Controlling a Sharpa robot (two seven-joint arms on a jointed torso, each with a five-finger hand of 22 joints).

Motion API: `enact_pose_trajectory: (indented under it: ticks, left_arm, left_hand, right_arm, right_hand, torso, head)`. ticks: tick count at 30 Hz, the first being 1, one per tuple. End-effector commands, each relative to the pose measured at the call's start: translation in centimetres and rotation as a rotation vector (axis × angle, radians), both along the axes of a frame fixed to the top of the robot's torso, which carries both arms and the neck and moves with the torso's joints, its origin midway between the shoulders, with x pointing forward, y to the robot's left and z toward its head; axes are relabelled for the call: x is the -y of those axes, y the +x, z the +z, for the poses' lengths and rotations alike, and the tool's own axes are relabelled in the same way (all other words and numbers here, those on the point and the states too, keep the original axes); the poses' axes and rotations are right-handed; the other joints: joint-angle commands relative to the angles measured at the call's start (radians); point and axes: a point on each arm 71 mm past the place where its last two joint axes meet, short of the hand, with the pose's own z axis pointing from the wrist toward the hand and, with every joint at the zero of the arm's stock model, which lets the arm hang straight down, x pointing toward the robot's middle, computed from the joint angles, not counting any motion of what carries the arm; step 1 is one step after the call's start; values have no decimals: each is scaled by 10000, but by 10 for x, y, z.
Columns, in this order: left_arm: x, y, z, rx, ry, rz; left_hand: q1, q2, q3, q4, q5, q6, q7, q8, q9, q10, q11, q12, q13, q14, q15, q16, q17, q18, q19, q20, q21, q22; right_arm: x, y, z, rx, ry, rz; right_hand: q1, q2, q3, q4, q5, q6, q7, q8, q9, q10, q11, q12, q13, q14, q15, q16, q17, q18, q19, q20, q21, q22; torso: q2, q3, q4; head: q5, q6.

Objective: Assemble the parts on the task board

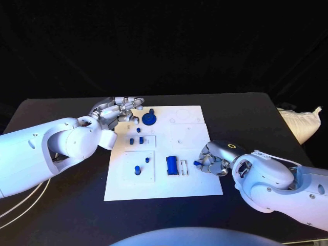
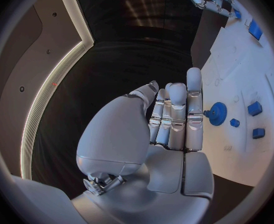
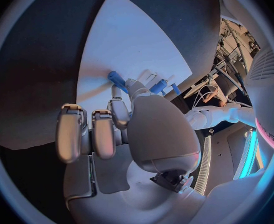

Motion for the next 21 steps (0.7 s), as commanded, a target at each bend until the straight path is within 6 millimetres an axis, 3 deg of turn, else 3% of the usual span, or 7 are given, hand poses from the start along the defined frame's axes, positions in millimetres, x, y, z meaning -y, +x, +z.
enact_pose_trajectory:
  ticks: [1,12,19,21]
  left_arm:
    - [3,-1,1,61,-69,-251]
    - [4,-1,1,46,-66,-276]
    - [4,-1,1,41,-71,-297]
    - [4,-1,1,41,-71,-298]
  left_hand:
    - [16,-21,-53,4,-21,-78,-1,46,-11,-63,1,35,-14,-88,-17,-63,-12,190,-5,17,-68,-11]
    - [52,-16,-43,-19,-16,-84,-4,59,-13,-68,-3,42,-19,-90,-21,-62,-14,192,-4,15,-72,-14]
    - [52,-16,-43,-19,-16,-84,-4,59,-13,-68,-3,42,-19,-90,-21,-62,-14,192,-4,15,-72,-14]
    - [52,-16,-43,-19,-16,-84,-4,59,-13,-68,-3,42,-19,-90,-21,-62,-14,192,-4,15,-72,-14]
  right_arm:
    - [-1,1,5,-101,1289,-463]
    - [-7,3,4,-820,1891,-679]
    - [-14,4,-2,-1337,1678,-505]
    - [-16,4,-4,-1500,1554,-457]
  right_hand:
    - [46,-76,98,-1,56,-61,-6,-15,32,252,-218,-38,-46,778,45,-22,1252,-154,39,-8,40,6]
    - [-115,-153,342,29,49,-14,-10,16,112,273,-213,-36,-33,781,53,-19,1258,-161,57,9,54,43]
    - [-721,-218,494,366,79,82,-43,101,258,337,-232,-7,-2,788,47,-4,1277,-164,68,12,62,66]
    - [-953,-294,458,485,367,105,-55,135,321,344,-241,-25,-9,788,40,-6,1276,-164,69,7,62,68]
  torso:
    - [2,-3,-4]
    - [1,-8,3]
    - [1,-16,0]
    - [4,-4,-10]
  head:
    - [-5,2]
    - [-30,11]
    - [-13,2]
    - [-2,2]
